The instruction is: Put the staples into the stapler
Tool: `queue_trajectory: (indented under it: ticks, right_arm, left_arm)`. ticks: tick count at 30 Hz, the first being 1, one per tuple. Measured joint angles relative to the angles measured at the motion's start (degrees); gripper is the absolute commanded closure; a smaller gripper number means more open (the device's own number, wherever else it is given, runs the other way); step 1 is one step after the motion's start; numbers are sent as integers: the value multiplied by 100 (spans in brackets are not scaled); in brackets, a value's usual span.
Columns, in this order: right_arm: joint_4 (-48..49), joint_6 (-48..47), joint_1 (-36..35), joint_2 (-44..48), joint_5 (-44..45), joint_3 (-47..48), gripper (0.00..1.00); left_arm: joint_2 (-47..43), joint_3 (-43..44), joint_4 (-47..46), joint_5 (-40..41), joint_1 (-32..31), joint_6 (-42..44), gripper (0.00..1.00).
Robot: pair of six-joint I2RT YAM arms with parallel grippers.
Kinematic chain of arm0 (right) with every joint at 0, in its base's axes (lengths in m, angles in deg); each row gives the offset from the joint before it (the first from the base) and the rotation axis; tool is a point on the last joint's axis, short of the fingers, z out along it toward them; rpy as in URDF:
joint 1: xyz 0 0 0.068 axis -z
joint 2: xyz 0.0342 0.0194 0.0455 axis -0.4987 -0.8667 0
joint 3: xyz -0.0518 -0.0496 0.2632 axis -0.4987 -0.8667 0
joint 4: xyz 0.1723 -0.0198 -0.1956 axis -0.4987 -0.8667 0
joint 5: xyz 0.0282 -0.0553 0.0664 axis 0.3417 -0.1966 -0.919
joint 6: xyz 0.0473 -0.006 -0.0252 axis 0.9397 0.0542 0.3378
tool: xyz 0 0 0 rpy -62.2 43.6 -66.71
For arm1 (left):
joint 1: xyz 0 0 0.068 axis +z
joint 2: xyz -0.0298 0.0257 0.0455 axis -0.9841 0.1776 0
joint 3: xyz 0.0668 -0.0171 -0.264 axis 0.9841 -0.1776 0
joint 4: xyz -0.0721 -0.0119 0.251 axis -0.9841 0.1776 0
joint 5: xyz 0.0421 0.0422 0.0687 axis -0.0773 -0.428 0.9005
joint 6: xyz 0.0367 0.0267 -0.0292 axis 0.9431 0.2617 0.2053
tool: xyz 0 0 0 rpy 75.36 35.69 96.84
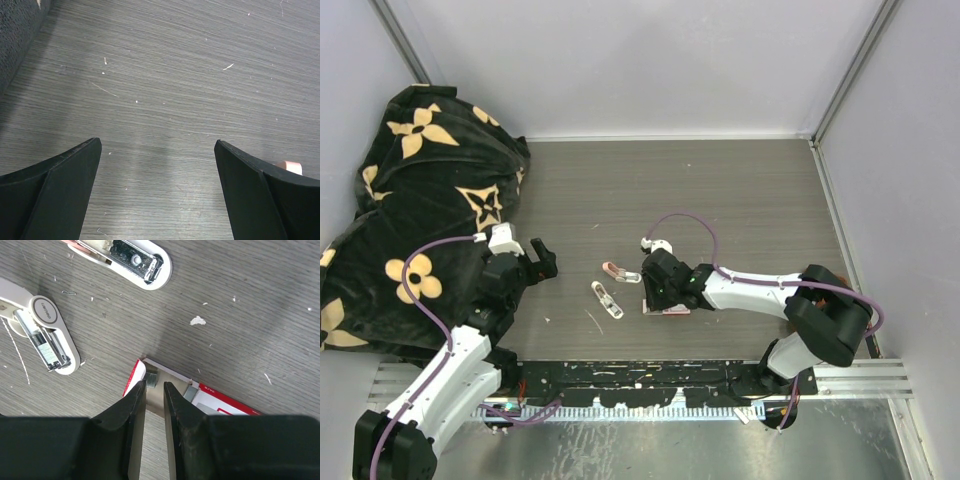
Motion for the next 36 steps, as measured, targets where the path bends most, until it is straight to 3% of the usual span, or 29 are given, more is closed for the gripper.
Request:
queue_trajectory:
  ticks: [28,36]
  right_arm:
    - [501,195,133,-149,-299,-168,76]
    - [654,216,144,-175,-310,-195,83]
  left_arm:
    - [0,-9,-2,0,0,0,2]
    - [0,-9,0,0,0,0,2]
